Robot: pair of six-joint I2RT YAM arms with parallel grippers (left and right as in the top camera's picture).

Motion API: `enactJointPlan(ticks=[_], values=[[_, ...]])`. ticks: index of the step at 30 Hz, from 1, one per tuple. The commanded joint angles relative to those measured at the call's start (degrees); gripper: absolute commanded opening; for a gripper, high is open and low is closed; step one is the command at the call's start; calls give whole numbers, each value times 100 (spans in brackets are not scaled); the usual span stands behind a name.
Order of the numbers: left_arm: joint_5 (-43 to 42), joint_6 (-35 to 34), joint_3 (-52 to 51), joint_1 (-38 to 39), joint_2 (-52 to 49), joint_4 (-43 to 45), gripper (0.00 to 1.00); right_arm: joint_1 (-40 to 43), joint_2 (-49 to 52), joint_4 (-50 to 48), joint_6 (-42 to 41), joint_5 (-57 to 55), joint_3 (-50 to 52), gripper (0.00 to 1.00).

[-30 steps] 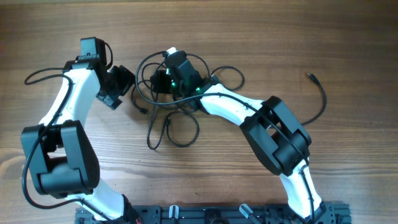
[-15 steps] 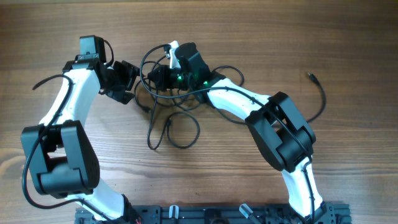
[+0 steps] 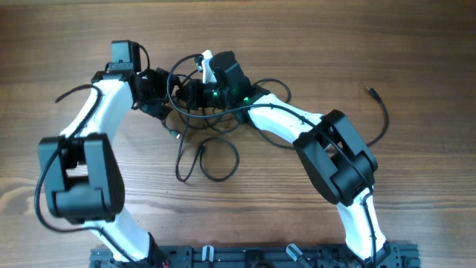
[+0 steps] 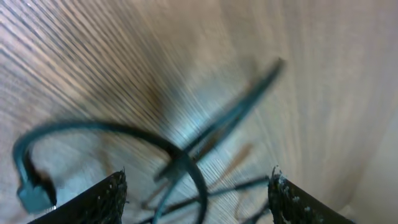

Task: Untangle cables

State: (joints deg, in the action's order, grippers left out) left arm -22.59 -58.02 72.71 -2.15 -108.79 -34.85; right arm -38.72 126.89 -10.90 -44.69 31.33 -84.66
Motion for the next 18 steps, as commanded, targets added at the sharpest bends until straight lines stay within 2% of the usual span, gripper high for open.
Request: enactJointPlan(ticks=[1,4,8,12,18], values=[[-118,-98,-31,17,-577,7,67,-15,-116,-105,122,179,4,4],[-164,-74,-31,0,-730,4,37,-15,-116,-105,122,181,4,4],[-164,308,-28,-66,-721,-173,4,11,-129,-105,129,345,4,4],[-28,870,-28,-251,-721,-688,4,162,-339,-105,168,918,4,5],[514,964,-28,-629,-723,-883,4,435,-1080,181,385,1266,4,4]])
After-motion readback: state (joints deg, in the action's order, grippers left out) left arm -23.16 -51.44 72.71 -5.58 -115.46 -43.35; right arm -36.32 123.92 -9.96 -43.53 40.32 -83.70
